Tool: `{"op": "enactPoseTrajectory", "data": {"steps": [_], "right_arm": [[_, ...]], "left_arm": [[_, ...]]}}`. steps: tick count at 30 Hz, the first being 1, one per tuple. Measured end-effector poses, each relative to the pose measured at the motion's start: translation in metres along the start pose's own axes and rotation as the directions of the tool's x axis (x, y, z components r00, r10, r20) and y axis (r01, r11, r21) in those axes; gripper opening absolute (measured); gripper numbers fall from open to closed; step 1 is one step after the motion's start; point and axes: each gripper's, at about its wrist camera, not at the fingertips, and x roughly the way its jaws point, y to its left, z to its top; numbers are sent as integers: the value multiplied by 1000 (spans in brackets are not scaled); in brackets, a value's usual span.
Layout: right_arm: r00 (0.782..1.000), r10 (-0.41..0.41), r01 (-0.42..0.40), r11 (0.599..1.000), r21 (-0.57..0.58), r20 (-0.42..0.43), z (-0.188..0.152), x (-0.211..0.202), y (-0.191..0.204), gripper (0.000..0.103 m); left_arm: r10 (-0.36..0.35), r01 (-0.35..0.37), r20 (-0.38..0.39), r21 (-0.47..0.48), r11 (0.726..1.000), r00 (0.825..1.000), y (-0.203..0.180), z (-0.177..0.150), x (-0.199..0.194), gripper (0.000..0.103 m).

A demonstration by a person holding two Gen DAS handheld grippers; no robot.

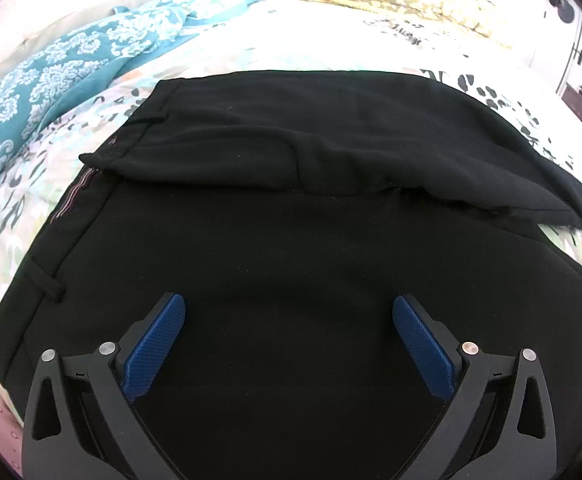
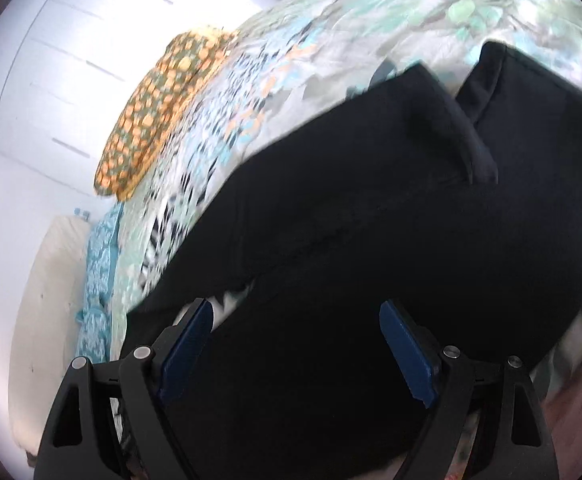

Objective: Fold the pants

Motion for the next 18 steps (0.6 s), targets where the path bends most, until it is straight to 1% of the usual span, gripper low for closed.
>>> {"op": "enactPoseTrajectory", "data": {"steps": [2, 3, 6, 7, 9, 11, 12, 13, 14, 16, 17, 18], "right_arm": [[998, -42, 41, 999, 19, 55, 16, 1, -7, 85], [996, -50, 47, 998, 40, 70, 22, 1, -11, 85], [995, -26, 14, 992, 124, 95, 30, 3, -24, 85], [995, -19, 6, 991, 134, 101, 31, 3, -25, 85], [992, -15, -3, 990, 141, 123, 31, 2, -27, 78], [992, -9, -11, 987, 161, 126, 33, 1, -34, 55], [992, -15, -7, 984, 177, 122, 34, 1, -37, 49], [992, -34, 10, 980, 197, 121, 35, 1, -43, 29], [991, -50, 25, 979, 205, 122, 36, 0, -47, 12], [989, -56, 29, 980, 195, 134, 38, -3, -45, 10], [988, -50, 26, 986, 165, 146, 40, -7, -38, 8], [987, -40, 18, 990, 137, 158, 41, -12, -33, 7]], "left_arm": [[0, 0, 1, 0, 1000, 1000, 0, 0, 0, 103], [0, 0, 1, 0, 1000, 1000, -1, 0, 0, 103], [5, -5, 9, 2, 1000, 1000, -1, -2, -1, 103], [7, -7, 11, 2, 1000, 1000, -1, -2, -2, 103], [21, -21, 18, 6, 1000, 1000, -3, -3, -2, 103], [39, -39, 27, 13, 999, 999, -5, -4, -2, 103], [45, -45, 30, 15, 999, 999, -5, -4, -3, 103], [48, -49, 31, 17, 999, 998, -5, -4, -3, 103], [46, -46, 28, 15, 999, 999, -5, -3, -3, 103], [37, -37, 7, 11, 999, 999, -3, -1, -2, 103], [36, -36, -9, 13, 999, 999, -3, 2, -2, 103], [40, -39, -36, 13, 999, 999, -3, 5, -2, 103]]}}
